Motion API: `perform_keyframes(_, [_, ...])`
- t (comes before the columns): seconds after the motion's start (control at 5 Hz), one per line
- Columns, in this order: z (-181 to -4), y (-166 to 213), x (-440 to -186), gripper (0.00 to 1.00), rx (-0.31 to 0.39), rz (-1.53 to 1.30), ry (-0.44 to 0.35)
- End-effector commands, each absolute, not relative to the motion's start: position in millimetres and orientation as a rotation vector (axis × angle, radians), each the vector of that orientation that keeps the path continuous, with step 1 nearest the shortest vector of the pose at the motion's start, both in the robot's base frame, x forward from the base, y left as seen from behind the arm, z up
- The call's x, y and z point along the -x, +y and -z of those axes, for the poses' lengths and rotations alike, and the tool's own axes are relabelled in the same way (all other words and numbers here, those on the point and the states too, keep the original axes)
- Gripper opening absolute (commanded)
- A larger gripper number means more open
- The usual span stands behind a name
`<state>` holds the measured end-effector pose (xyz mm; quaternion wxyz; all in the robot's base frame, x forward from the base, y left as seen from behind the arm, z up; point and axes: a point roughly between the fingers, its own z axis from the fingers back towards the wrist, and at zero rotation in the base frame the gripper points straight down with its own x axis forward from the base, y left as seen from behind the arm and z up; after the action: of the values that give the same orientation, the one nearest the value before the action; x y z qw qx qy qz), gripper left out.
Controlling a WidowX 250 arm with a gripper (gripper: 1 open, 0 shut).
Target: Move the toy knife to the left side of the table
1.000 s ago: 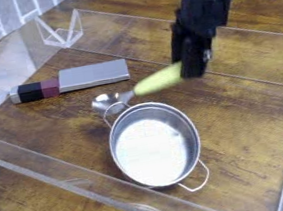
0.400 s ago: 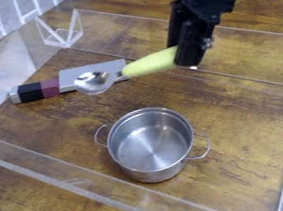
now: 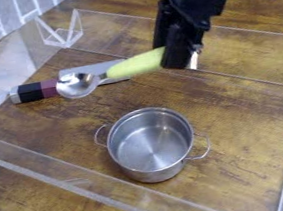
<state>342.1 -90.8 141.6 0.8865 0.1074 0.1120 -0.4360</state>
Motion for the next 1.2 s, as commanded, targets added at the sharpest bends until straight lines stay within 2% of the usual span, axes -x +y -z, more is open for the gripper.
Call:
perform_keyframes(0.0, [-167.2, -103, -326, 0.00, -0.300, 0.935, 0.127])
perform_keyframes(0.2, [-175.6, -98, -331, 0.00, -0.351, 0.912, 0.138])
perform_keyframes(0.6, [-166.2, -92, -328, 0.00, -0.391, 0.867, 0.134])
perform_keyframes(0.8, [-171.5, -89, -323, 0.00, -0.418, 0.850, 0.139])
perform_keyframes(1.0, [-163.5, -87, -319, 1.00, -0.411, 0.867, 0.129])
